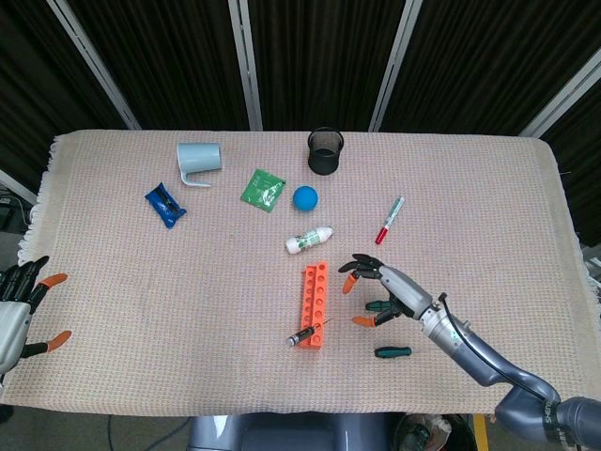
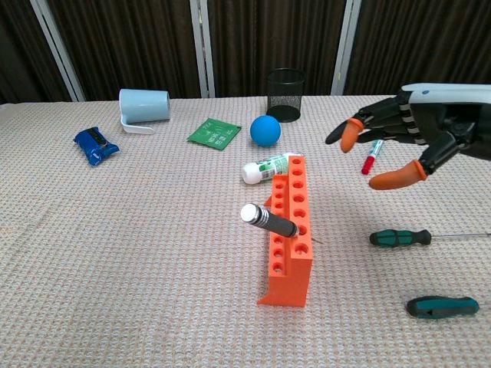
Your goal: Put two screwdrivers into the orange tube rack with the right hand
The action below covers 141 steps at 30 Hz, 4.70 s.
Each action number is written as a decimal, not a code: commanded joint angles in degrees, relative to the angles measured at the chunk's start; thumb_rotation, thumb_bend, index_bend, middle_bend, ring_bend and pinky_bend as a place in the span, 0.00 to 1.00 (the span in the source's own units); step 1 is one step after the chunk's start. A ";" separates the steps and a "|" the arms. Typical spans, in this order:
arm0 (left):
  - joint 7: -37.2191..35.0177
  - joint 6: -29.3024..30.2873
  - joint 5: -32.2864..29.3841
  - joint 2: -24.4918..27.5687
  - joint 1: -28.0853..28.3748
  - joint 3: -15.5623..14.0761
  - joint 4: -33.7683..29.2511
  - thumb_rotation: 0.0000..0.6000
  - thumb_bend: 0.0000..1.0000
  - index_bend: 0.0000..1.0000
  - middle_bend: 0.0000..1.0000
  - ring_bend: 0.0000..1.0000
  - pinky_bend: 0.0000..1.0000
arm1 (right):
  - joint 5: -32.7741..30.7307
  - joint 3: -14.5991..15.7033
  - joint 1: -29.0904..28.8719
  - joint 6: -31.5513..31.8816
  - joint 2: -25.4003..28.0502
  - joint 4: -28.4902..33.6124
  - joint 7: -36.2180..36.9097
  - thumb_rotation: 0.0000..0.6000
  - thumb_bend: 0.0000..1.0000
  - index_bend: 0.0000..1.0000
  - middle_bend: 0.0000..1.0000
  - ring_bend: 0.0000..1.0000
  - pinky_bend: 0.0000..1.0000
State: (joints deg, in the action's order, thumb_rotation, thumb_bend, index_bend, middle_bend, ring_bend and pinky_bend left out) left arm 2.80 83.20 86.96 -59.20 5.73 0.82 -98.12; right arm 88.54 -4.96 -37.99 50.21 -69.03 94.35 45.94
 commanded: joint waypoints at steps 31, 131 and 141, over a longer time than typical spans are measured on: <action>0.92 -0.12 0.28 -0.25 0.44 0.16 -0.17 1.00 0.11 0.22 0.00 0.00 0.00 | -27.03 2.31 1.12 0.94 -12.39 -9.88 -70.33 1.00 0.15 0.46 0.16 0.00 0.00; -1.31 -2.39 -1.21 -1.90 1.33 -0.26 2.66 1.00 0.11 0.22 0.00 0.00 0.00 | -39.23 4.23 -3.18 8.74 -16.56 -0.88 -88.70 1.00 0.41 0.62 0.24 0.00 0.00; -1.52 -1.49 -0.60 -1.47 1.08 -0.22 2.20 1.00 0.11 0.22 0.00 0.00 0.00 | -37.18 -5.31 0.22 3.40 -5.17 10.41 -62.59 1.00 0.42 0.64 0.25 0.00 0.00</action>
State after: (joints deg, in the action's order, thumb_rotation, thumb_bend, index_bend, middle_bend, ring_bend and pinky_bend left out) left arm 1.26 81.67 86.33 -60.71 6.83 0.60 -95.87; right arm 50.77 -5.48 -39.56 57.63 -79.99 99.62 -28.58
